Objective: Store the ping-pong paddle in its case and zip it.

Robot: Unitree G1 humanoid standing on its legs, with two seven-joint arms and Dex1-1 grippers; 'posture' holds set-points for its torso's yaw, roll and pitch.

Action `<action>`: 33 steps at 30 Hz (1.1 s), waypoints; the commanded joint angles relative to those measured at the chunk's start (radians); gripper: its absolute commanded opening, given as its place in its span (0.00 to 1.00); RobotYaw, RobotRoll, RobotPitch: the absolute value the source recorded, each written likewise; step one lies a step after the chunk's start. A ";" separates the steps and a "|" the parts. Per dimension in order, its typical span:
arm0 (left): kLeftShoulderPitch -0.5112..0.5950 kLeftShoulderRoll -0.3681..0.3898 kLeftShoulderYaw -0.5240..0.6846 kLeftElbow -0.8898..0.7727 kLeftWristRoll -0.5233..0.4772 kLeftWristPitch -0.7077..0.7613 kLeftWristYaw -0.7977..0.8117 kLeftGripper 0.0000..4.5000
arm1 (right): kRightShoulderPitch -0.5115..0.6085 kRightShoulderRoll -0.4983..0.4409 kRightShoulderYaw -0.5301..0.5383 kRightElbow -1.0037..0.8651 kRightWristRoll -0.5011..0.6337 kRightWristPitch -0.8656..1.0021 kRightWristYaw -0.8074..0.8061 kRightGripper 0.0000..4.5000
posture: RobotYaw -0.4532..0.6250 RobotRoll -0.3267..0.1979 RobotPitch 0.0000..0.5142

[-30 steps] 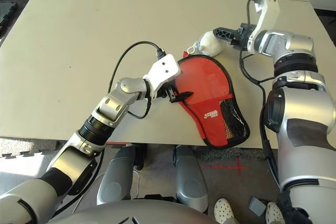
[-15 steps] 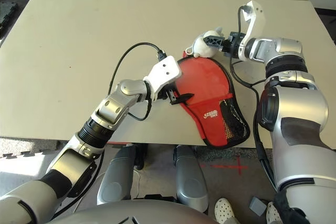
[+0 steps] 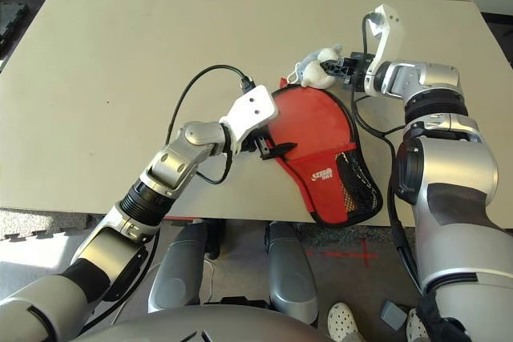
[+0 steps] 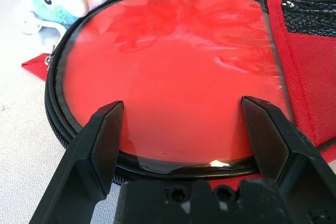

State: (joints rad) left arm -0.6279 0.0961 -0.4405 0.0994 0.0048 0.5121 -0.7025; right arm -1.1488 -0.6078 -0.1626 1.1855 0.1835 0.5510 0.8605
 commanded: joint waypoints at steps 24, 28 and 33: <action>0.014 -0.012 -0.054 0.101 0.023 0.006 -0.010 1.00 | 0.142 -0.435 0.237 -0.005 -0.231 -0.028 0.538 0.00 | 0.31 0.62 0.52; 0.008 -0.023 -0.055 0.117 0.023 -0.003 -0.009 1.00 | 0.217 -0.486 0.267 -0.033 -0.238 -0.034 0.678 0.00 | 0.30 0.62 0.53; 0.001 -0.037 -0.054 0.137 0.024 -0.014 -0.008 1.00 | 0.430 -0.629 0.396 -0.259 -0.004 0.020 0.754 0.00 | 0.28 0.62 0.53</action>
State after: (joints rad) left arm -0.6581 0.0597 -0.4467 0.1725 0.0046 0.4696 -0.7041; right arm -0.7767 -1.1789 0.1761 1.0118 0.0899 0.5397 1.6037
